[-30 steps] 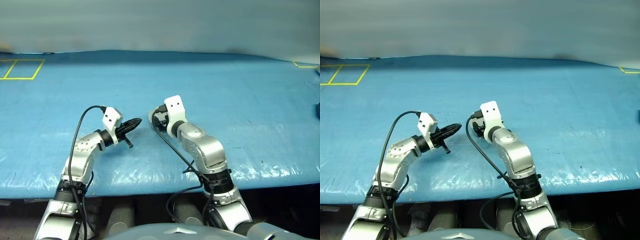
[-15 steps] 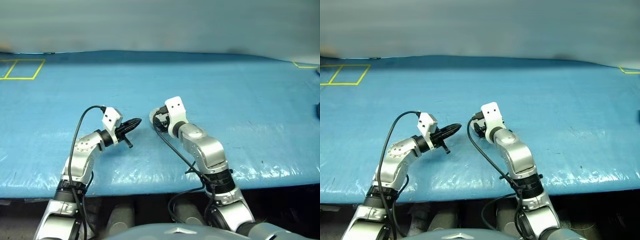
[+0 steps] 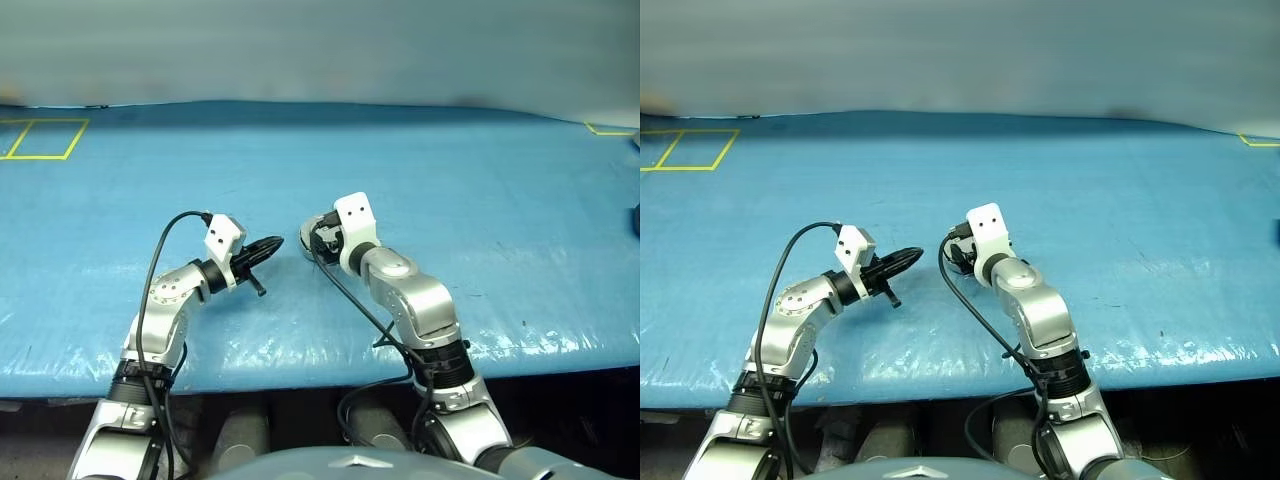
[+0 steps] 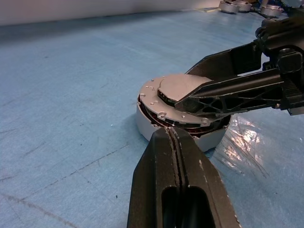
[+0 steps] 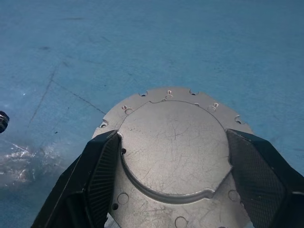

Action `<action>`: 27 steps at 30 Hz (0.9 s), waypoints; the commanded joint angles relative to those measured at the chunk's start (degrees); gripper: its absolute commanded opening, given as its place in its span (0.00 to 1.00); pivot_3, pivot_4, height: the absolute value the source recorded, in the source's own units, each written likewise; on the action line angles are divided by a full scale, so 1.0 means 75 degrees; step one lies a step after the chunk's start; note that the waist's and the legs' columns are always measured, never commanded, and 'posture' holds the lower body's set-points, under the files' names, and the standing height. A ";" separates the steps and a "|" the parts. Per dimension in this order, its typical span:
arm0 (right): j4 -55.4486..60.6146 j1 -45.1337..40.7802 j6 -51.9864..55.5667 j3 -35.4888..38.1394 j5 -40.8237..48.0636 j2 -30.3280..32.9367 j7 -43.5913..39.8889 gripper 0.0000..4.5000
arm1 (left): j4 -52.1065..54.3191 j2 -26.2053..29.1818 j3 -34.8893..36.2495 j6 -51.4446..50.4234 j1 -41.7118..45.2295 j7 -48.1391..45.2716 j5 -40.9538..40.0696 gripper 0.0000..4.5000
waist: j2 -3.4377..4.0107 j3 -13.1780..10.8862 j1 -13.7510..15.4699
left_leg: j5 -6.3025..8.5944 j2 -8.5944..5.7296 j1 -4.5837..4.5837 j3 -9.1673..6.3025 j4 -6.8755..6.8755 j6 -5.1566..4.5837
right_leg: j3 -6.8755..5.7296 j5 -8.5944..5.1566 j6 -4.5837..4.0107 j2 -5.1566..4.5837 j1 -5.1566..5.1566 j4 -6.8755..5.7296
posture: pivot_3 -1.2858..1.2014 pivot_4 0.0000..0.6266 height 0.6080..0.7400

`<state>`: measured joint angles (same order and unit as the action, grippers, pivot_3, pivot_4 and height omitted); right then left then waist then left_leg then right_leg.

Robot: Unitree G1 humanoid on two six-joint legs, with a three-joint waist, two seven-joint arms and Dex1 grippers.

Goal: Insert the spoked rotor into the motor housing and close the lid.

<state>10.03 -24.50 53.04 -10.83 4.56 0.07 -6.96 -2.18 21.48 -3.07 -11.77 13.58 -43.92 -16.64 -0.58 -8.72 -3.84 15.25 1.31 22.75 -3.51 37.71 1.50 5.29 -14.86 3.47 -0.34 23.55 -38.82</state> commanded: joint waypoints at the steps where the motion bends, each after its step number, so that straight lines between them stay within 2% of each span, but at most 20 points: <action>1: 0.0049 -0.0155 -0.0090 -0.0032 -0.0037 -0.0162 0.0111 0.71 | 0.0054 -0.0004 0.0054 0.0134 0.0069 -0.0051 -0.0029 0.00 | 0.0000 0.0000 -0.0007 | 0.0000 0.0000 0.0000 0.0000 0.0000 0.0000 | 0.0000 0.0000 0.0000 0.0000 0.0000 0.0000 | 0.52 0.24 1.00; 10: -0.0228 -0.0066 -0.0010 -0.0019 -0.0197 -0.0086 0.0207 0.71 | 0.0059 -0.0018 0.0077 0.0147 0.0062 -0.0033 -0.0043 0.00 | 0.0000 0.0001 -0.0010 | 0.0000 0.0001 -0.0003 0.0000 0.0002 0.0000 | 0.0001 0.0000 0.0000 0.0001 -0.0002 -0.0001 | 0.52 0.24 1.00; 19: -0.0314 -0.0207 -0.0057 -0.0039 -0.0226 -0.0387 0.0344 0.71 | 0.0008 -0.0040 0.0055 0.0139 0.0102 -0.0041 -0.0039 0.00 | -0.0001 0.0001 -0.0017 | -0.0001 0.0001 -0.0006 0.0000 0.0005 0.0001 | 0.0001 0.0000 0.0000 0.0002 -0.0005 -0.0004 | 0.52 0.24 1.00; 27: -0.0707 -0.0013 -0.0141 -0.0175 -0.0412 -0.0233 0.0321 0.71 | 0.0027 -0.0041 0.0058 0.0142 0.0073 -0.0037 -0.0040 0.00 | 0.0000 0.0001 -0.0038 | -0.0001 0.0001 -0.0013 0.0000 0.0005 0.0002 | 0.0002 0.0000 0.0000 0.0003 -0.0009 -0.0007 | 0.52 0.24 1.00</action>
<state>6.53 -25.59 51.68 -11.89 1.95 -1.78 -4.74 -2.22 21.41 -3.07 -11.77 13.61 -43.90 -16.63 -0.58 -8.71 -4.13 15.24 1.32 22.65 -3.51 37.76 1.51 5.31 -14.86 3.47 -0.32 23.48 -38.87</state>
